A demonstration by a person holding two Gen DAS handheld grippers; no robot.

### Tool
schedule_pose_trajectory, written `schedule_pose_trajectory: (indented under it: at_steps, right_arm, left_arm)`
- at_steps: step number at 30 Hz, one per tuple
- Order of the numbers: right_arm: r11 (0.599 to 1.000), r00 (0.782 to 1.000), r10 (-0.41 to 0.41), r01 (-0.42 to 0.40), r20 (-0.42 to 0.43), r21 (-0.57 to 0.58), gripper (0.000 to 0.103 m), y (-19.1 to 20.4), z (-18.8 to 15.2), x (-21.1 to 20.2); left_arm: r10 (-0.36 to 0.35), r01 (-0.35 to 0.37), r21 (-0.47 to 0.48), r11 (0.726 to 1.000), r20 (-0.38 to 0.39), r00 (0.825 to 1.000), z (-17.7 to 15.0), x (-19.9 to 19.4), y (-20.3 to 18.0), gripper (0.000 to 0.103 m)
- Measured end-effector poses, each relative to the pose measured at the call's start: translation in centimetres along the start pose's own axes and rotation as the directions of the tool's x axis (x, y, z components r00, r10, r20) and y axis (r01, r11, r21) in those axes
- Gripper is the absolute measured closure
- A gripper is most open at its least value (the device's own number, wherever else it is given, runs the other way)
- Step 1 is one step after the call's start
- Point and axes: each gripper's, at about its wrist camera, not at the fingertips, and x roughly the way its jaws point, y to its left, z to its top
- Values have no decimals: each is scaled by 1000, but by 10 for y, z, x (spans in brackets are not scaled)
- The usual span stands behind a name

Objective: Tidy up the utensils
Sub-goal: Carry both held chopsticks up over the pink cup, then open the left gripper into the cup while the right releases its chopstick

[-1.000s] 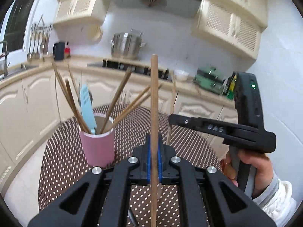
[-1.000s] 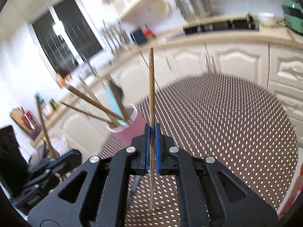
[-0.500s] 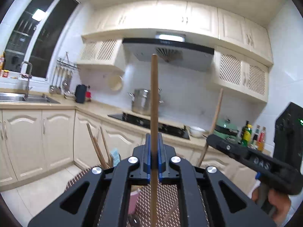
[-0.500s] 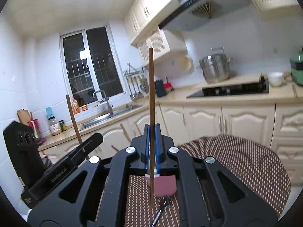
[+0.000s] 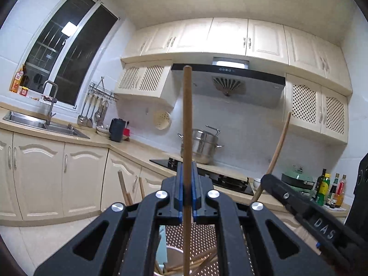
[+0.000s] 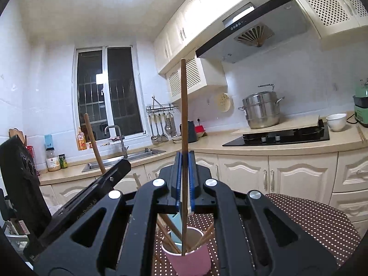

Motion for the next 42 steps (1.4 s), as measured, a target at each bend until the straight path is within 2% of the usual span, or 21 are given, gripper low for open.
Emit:
schedule_pose_trajectory:
  at_steps: [8, 13, 16, 22, 24, 25, 28, 29, 34, 42]
  right_arm:
    - [1000, 1000, 9, -9, -16, 6, 97, -7, -7, 18]
    - [1000, 999, 11, -10, -31, 8, 97, -7, -12, 22]
    - [1000, 999, 10, -10, -45, 10, 97, -6, -13, 25]
    - [1000, 998, 13, -12, -60, 12, 97, -6, -18, 29]
    - [1000, 998, 14, -13, -67, 17, 97, -7, -19, 29]
    - [1000, 998, 12, -11, -67, 17, 97, -7, -18, 30]
    - [1000, 997, 14, -13, -74, 17, 97, -7, -16, 31]
    - [1000, 997, 14, -13, -76, 14, 97, -6, -16, 31]
    - [1000, 997, 9, -9, -83, 9, 97, -3, -17, 31]
    - [1000, 996, -16, 14, -88, -24, 97, 6, -18, 28]
  left_arm:
    - [39, -43, 69, 997, 52, 998, -14, 18, -6, 97]
    - [58, -60, 72, 996, 33, 998, -21, 31, -2, 97]
    - [68, -73, 92, 993, 51, 996, -23, 31, -2, 97]
    - [63, -67, 111, 992, 33, 997, -23, 33, -5, 96]
    - [72, -75, 121, 990, 27, 997, -23, 33, -5, 82]
    - [78, -80, 120, 990, 21, 997, -23, 34, -4, 66]
    - [83, -82, 93, 992, -10, 996, -22, 36, 1, 61]
    - [88, -86, 81, 993, -21, 996, -21, 37, 4, 55]
    - [86, -85, 30, 996, -38, 996, -13, 31, 15, 47]
    - [117, -115, 40, 993, -70, 991, -2, 21, 22, 40]
